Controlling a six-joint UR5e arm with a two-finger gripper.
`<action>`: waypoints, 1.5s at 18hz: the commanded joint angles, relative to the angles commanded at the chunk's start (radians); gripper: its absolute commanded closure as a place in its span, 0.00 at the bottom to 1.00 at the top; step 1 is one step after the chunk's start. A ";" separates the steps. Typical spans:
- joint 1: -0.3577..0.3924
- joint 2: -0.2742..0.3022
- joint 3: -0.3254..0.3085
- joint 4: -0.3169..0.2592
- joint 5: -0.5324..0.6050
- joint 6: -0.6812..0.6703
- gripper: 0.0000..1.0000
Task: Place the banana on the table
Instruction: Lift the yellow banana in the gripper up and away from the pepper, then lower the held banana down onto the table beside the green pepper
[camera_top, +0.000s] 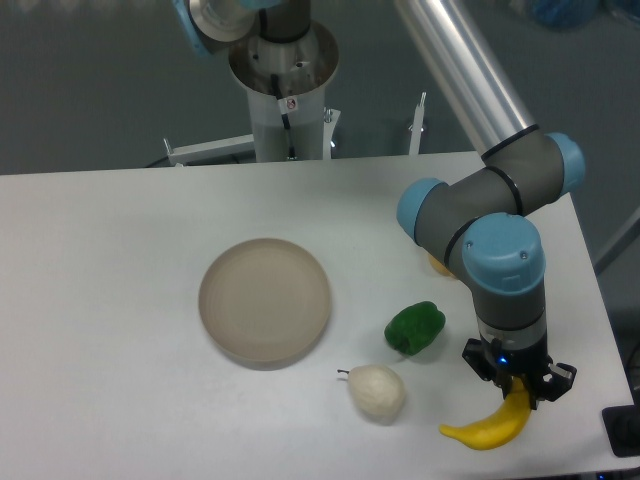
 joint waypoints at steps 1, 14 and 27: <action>0.000 0.000 -0.002 0.000 0.000 0.000 0.68; 0.067 0.101 -0.093 -0.061 -0.023 0.135 0.68; 0.276 0.190 -0.294 -0.054 -0.136 0.511 0.68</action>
